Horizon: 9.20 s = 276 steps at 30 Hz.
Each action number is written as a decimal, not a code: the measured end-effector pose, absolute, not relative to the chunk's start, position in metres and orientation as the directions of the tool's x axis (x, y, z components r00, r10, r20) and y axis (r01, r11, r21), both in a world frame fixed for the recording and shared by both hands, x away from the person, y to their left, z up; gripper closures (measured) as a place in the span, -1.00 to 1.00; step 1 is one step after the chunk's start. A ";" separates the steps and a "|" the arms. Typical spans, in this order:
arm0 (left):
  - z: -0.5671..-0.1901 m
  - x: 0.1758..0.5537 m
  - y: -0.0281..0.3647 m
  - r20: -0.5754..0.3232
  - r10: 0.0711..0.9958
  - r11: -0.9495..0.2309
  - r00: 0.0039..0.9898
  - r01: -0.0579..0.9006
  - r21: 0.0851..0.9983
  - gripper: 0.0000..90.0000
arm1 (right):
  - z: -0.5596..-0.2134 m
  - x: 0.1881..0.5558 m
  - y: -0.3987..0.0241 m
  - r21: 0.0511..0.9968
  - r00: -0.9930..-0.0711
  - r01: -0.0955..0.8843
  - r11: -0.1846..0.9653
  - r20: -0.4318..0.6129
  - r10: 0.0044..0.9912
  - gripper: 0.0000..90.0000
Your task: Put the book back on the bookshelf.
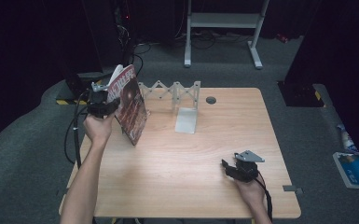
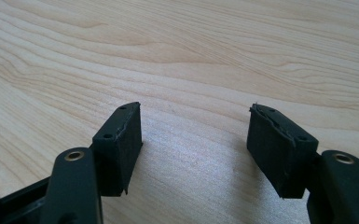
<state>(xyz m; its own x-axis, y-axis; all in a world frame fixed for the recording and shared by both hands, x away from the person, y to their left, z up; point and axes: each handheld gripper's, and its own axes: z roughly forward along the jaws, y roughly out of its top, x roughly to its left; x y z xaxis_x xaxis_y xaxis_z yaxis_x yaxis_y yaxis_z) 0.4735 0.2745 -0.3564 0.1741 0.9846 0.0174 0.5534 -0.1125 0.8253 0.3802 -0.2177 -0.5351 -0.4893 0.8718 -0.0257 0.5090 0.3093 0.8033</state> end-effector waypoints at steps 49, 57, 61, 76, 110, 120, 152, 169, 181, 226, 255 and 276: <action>-0.352 0.454 0.312 -0.199 0.968 0.091 0.154 0.524 0.847 -0.17 | -0.535 0.381 -0.218 0.803 -0.490 0.510 0.308 -0.023 0.872 -0.21; -0.346 0.446 0.315 -0.203 0.966 0.094 0.161 0.509 0.856 -0.17 | -0.535 0.381 -0.218 0.803 -0.490 0.510 0.309 -0.024 0.872 -0.21; -0.347 0.441 0.317 -0.202 0.967 0.097 0.158 0.506 0.857 -0.19 | -0.535 0.381 -0.218 0.803 -0.490 0.510 0.308 -0.023 0.872 -0.21; -0.348 0.422 0.319 -0.214 0.959 0.103 0.185 0.475 0.874 -0.22 | -0.535 0.380 -0.218 0.803 -0.490 0.509 0.309 -0.025 0.872 -0.21; -0.350 0.382 0.302 -0.200 0.937 0.057 0.285 0.441 0.896 -0.24 | -0.535 0.380 -0.218 0.803 -0.490 0.510 0.309 -0.024 0.872 -0.21; -0.354 0.378 0.290 -0.197 0.931 0.037 0.308 0.456 0.889 -0.23 | -0.535 0.380 -0.218 0.803 -0.490 0.509 0.309 -0.024 0.872 -0.21; -0.378 0.376 0.237 -0.174 0.889 -0.046 0.423 0.460 0.887 -0.11 | -0.535 0.380 -0.218 0.804 -0.493 0.505 0.313 -0.029 0.870 -0.21; -0.397 0.375 0.214 -0.199 0.862 -0.054 0.466 0.476 0.878 -0.09 | -0.535 0.380 -0.218 0.804 -0.492 0.505 0.313 -0.030 0.870 -0.21; -0.411 0.375 0.203 -0.221 0.848 -0.053 0.481 0.492 0.869 -0.09 | -0.535 0.380 -0.218 0.804 -0.492 0.506 0.312 -0.029 0.870 -0.21; -0.467 0.394 0.153 -0.227 0.835 -0.129 0.501 0.581 0.804 -0.08 | -0.535 0.380 -0.218 0.804 -0.493 0.504 0.315 -0.031 0.869 -0.21; -0.509 0.401 0.138 -0.127 0.877 -0.206 0.464 0.602 0.771 -0.07 | -0.535 0.380 -0.218 0.804 -0.491 0.505 0.313 -0.030 0.870 -0.21; -0.534 0.393 0.128 0.005 0.893 -0.273 0.450 0.532 0.801 -0.26 | -0.535 0.380 -0.218 0.804 -0.492 0.505 0.314 -0.030 0.870 -0.22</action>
<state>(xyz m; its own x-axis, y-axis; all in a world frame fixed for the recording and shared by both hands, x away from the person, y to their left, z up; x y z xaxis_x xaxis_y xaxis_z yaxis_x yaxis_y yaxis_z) 0.3929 0.1278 -0.5343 0.4504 0.8928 0.0054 0.5321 -0.2732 0.8014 0.3802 -0.2180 -0.5352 -0.4923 0.8699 -0.0303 0.5045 0.3135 0.8045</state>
